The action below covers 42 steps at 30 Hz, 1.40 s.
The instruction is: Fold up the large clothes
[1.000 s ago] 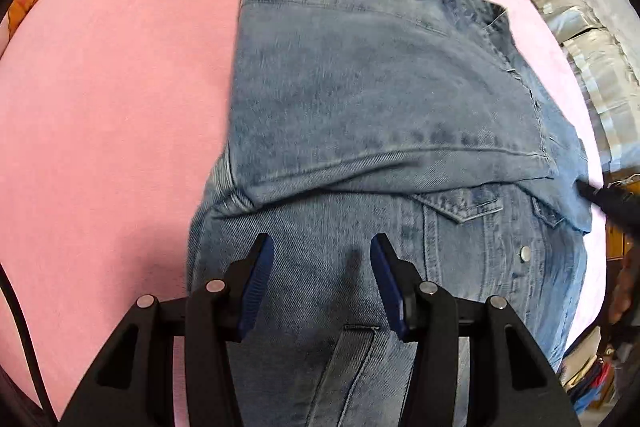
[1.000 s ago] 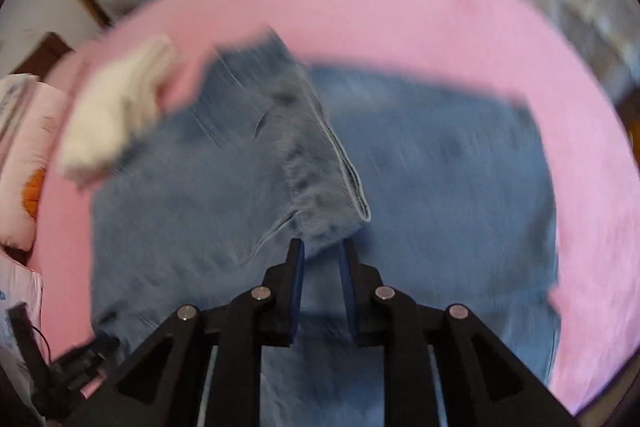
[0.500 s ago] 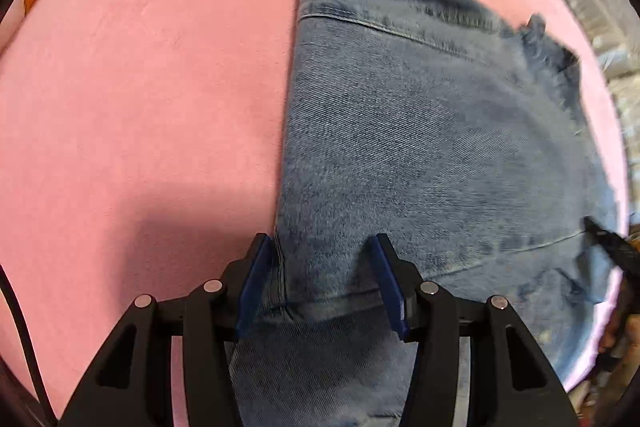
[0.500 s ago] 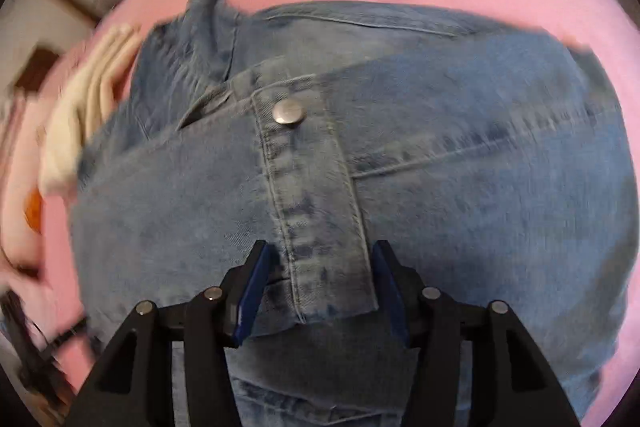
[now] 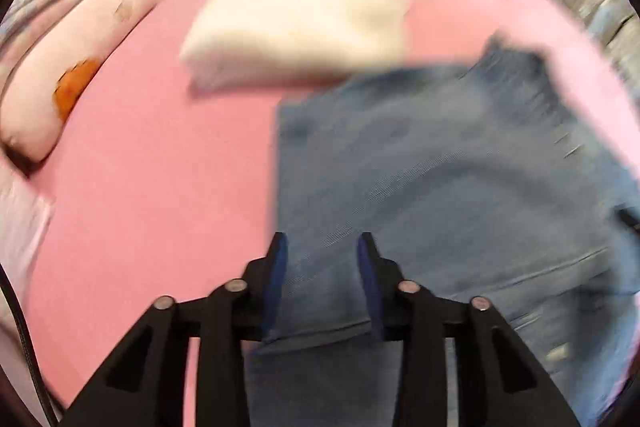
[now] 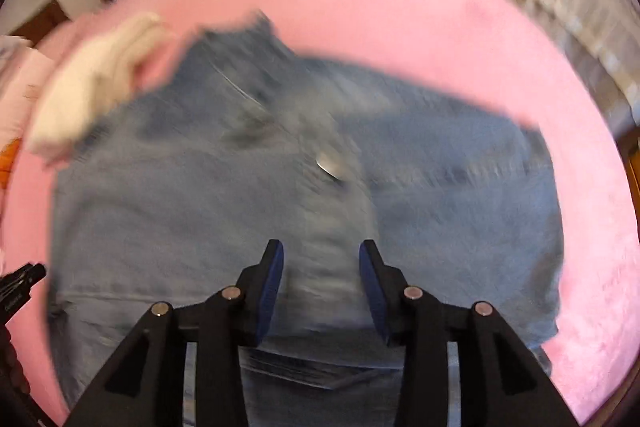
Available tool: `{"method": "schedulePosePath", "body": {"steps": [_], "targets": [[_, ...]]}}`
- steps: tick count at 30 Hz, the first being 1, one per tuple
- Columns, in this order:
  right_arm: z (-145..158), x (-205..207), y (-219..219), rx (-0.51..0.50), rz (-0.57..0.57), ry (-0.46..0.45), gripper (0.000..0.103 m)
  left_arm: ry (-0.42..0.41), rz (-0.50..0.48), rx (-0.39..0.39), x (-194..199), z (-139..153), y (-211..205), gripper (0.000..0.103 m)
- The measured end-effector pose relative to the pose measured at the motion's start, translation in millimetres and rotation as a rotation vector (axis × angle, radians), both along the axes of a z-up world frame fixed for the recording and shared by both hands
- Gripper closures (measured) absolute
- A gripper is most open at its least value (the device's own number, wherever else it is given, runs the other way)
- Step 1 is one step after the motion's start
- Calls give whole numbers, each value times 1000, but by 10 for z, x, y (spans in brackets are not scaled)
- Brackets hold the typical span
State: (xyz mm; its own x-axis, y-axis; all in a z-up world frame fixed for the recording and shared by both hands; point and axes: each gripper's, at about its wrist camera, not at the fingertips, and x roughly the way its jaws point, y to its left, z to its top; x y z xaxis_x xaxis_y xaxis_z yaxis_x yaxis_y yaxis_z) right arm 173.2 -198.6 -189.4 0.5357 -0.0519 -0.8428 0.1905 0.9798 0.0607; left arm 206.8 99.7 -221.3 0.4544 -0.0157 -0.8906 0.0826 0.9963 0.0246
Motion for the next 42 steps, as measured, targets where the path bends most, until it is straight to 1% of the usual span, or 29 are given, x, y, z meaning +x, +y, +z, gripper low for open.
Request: {"method": "schedulePosePath", "body": {"steps": [1,2,3,4,5,6,7,8,9,10,11,12,13,14,15,17,19,20,22,24,26,27,28,31,33,36,38,40,42], "targets": [[13,43,173,28,60,-24,62,-33,-21,-43,11,67,-111,50],[-14,97,306,56,110,-26,62,-59,-45,-78,37,87,-247,39],[-78,178,482,85,171,-14,62,-68,-75,-102,85,47,-394,38],[-161,245,614,101,212,3,62,-61,-95,-109,129,-18,-514,38],[-257,323,742,105,247,20,62,-24,-121,-107,210,-161,-667,38],[-360,393,814,82,259,44,62,38,-131,-85,298,-344,-785,38],[-444,427,792,57,255,76,62,75,-133,-74,318,-448,-832,42],[-530,474,764,38,242,100,65,120,-125,-60,388,-591,-815,50],[-564,434,638,21,216,97,68,150,-108,-71,438,-700,-724,51],[-553,406,505,4,188,91,71,148,-99,-103,449,-715,-629,50],[-550,381,327,-36,142,92,71,142,-82,-148,458,-709,-510,50],[-563,337,111,-84,85,101,71,135,-57,-148,464,-702,-414,52],[-574,282,-87,-51,69,99,86,129,-32,-127,472,-710,-318,54],[-572,215,-299,36,75,88,95,137,-27,-142,479,-722,-230,57],[-560,178,-446,78,66,97,103,144,-24,-174,480,-720,-164,57],[-531,153,-566,33,21,131,103,134,-12,-174,473,-682,-130,57],[-501,166,-646,61,-5,147,97,125,-3,-145,455,-656,-125,57],[-478,174,-677,73,-22,150,96,124,7,-140,437,-621,-141,57],[-427,163,-708,103,-39,140,96,124,18,-166,364,-542,-159,57],[-326,102,-719,136,-44,119,95,97,-11,-188,278,-417,-293,57],[-269,-7,-701,140,-36,99,89,73,-47,-194,111,-216,-371,57],[-214,-48,-723,134,-32,92,82,68,-54,-203,74,-145,-418,57],[-146,-86,-730,127,-30,80,77,71,-57,-210,102,-113,-489,57],[41,-249,-830,133,-27,51,75,110,-59,-224,-2,107,-627,56],[145,-238,-834,139,-24,30,75,104,-34,-226,-97,285,-678,56],[468,-473,-966,144,-7,-7,74,71,-11,-249,-311,605,-676,56],[688,-591,-1011,149,10,-31,74,48,4,-246,-484,844,-677,56],[846,-662,-1040,148,26,-46,68,31,19,-234,-606,1015,-704,56],[1044,-753,-1052,141,52,-65,65,16,31,-228,-778,1208,-691,56]]}}
